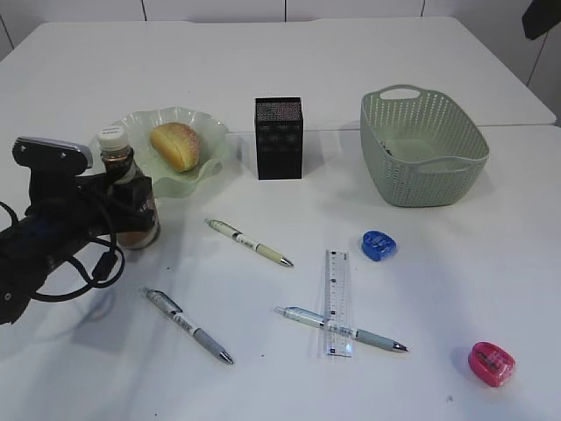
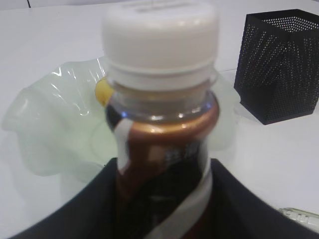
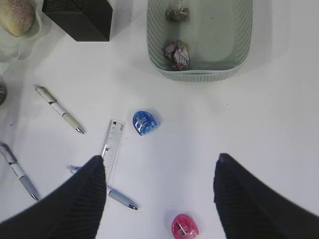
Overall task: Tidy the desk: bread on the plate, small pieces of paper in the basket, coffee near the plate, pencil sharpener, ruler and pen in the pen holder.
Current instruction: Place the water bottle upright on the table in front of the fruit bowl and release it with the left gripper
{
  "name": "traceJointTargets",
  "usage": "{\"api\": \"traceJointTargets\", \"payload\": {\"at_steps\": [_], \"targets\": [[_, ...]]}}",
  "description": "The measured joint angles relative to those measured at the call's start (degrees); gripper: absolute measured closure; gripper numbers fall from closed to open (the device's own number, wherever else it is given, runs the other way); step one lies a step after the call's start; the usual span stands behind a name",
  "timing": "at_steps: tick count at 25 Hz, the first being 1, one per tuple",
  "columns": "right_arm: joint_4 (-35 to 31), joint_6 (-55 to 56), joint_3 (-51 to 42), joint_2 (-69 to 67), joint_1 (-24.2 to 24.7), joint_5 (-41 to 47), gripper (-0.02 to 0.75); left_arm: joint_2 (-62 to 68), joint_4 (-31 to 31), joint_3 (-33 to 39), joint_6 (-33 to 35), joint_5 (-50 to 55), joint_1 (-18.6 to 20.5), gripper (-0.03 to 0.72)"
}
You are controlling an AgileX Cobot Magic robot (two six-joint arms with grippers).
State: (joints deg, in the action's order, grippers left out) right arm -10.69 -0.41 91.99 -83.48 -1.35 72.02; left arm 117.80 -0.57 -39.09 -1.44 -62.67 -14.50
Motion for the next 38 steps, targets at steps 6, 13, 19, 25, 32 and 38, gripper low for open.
{"api": "traceJointTargets", "payload": {"at_steps": [6,13,19,25,32,38], "targets": [[0.0,0.0,0.0,0.0,0.0,0.0,0.21,0.0,0.1,-0.1,0.0,-1.5,0.0,0.232],[0.0,-0.1,0.0,0.0,0.0,0.0,0.21,0.0,0.1,-0.2,0.0,-1.3,0.0,0.209],[0.0,-0.1,0.0,0.0,0.0,0.0,0.21,-2.6,1.5,-0.2,0.0,0.7,0.0,0.209],[0.0,-0.1,0.0,0.0,0.0,0.0,0.21,-6.9,2.3,-0.2,0.0,3.2,0.0,0.2],[0.0,-0.1,0.0,0.0,0.0,0.0,0.21,-13.2,2.4,-0.2,0.0,6.3,0.0,0.199],[0.0,-0.1,0.0,0.0,0.0,0.0,0.21,-19.0,3.9,-0.2,0.0,10.1,0.0,0.199]]}}
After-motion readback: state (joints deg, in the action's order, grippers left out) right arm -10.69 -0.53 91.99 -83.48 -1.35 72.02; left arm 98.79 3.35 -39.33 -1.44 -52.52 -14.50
